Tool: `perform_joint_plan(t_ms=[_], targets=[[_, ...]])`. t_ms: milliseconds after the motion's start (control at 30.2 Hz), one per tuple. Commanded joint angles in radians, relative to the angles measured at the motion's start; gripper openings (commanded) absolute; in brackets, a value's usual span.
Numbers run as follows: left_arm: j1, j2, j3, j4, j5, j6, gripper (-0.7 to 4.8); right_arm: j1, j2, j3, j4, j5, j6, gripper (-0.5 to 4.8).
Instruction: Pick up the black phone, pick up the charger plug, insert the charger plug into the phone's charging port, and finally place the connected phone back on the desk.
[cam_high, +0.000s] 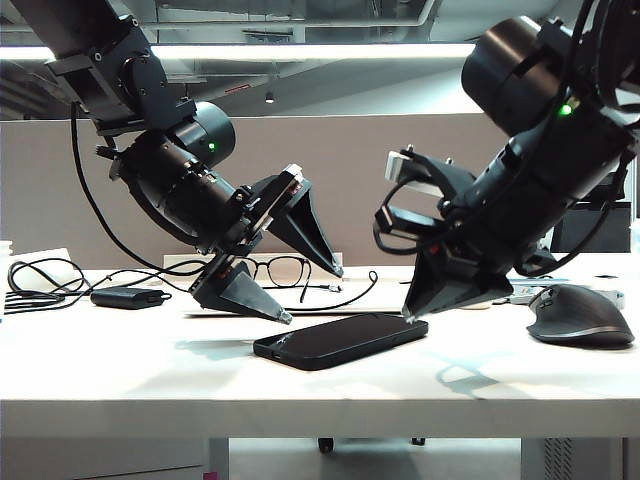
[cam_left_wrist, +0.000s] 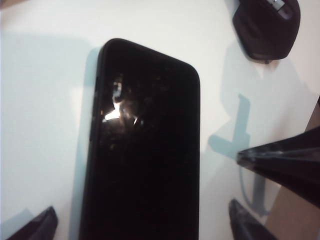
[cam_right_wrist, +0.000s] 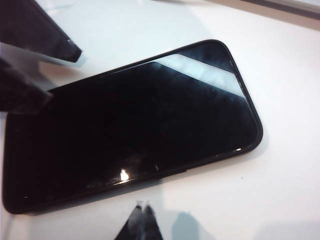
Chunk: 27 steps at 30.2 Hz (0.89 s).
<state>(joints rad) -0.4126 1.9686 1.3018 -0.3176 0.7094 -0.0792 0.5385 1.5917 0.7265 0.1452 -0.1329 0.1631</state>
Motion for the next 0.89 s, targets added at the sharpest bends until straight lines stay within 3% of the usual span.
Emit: perform_joint_plan(t_ms=[33,662,893], targets=[[-0.006,0.000,0.005,0.013,0.010,0.005,4.79,0.000,0.013,0.002,0.014,0.000,0.005,-0.05],[-0.022,0.035,0.005,-0.011,0.051,0.019,4.79,0.000,0.101,0.002,0.048,-0.008,0.047,-0.06],[-0.034,0.035,0.005,0.020,-0.082,0.031,4.79,-0.003,0.108,0.002,0.058,-0.002,0.047,-0.06]])
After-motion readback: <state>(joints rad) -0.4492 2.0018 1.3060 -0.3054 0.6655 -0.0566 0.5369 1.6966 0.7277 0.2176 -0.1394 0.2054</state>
